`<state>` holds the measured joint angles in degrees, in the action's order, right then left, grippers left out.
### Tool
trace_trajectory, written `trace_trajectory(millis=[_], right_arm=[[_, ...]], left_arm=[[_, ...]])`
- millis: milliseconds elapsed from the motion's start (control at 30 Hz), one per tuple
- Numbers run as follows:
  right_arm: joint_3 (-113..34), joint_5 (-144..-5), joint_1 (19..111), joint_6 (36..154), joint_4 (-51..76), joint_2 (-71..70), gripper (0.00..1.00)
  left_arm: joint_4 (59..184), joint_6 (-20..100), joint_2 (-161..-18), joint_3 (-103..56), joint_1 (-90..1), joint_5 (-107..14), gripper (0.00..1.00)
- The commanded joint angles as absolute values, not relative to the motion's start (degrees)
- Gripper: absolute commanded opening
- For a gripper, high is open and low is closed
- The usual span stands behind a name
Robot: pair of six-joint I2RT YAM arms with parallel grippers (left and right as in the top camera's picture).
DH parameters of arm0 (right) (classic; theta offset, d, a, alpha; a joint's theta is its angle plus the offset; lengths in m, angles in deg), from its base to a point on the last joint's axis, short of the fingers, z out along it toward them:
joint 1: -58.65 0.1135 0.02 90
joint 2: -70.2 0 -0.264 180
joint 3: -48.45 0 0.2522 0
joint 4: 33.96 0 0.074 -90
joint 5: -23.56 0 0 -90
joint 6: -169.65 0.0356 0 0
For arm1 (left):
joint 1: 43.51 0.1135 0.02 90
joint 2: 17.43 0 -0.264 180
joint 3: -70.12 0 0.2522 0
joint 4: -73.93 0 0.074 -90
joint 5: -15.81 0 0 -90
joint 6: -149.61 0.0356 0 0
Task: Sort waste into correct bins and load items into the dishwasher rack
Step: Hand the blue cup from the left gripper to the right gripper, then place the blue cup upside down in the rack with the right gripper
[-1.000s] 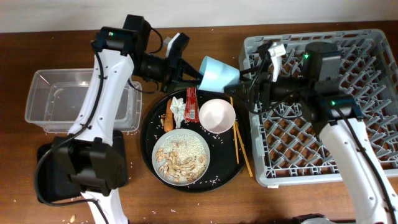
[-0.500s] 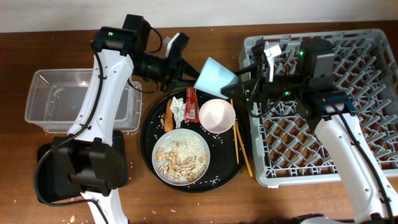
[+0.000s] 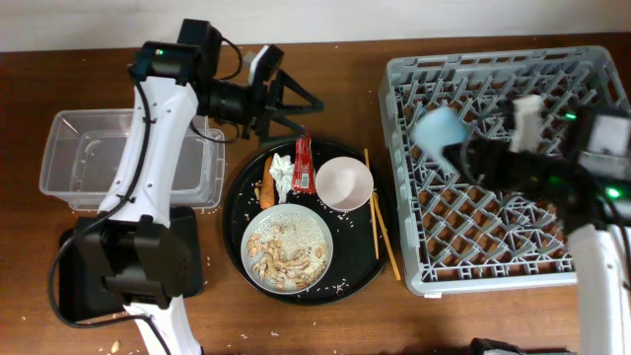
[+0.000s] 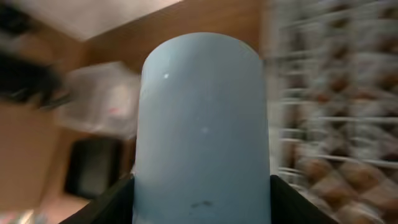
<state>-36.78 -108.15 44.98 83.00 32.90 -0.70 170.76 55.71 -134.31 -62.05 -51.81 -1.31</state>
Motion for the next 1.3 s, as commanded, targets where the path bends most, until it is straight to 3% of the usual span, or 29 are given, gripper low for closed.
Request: trace_trajectory(millis=[0, 267, 600, 767, 933, 1133, 1267], right_arm=[[-38.0, -94.3, 36.3, 86.2, 44.8, 0.7, 0.58], [-38.0, -80.0, 25.2, 90.7, 57.2, -1.4, 0.58], [-38.0, -79.8, 22.6, 90.9, 59.8, -12.1, 0.59], [-38.0, -87.8, 22.6, 89.3, 55.7, -15.3, 0.8], [-43.4, -91.4, 22.7, 87.5, 56.9, -14.3, 0.82], [-49.0, -99.7, 31.5, 81.3, 55.8, -6.8, 0.81], [-49.0, -97.8, 44.1, 81.7, 52.0, -3.9, 0.79]], left_arm=[[170.7, 56.6, -134.1, -62.8, -50.8, -4.7, 0.99], [169.9, 56.6, -134.1, -62.8, -50.8, -6.6, 0.99], [169.8, 56.6, -134.1, -62.8, -50.8, -6.6, 0.99], [169.6, 56.6, -134.1, -62.8, -50.9, -10.9, 0.99], [169.6, 56.6, -134.1, -62.8, -52.0, -15.3, 0.99], [169.6, 56.6, -134.1, -62.8, -54.0, -23.5, 0.97], [170.3, 53.4, -134.1, -62.8, -55.5, -44.1, 0.82]])
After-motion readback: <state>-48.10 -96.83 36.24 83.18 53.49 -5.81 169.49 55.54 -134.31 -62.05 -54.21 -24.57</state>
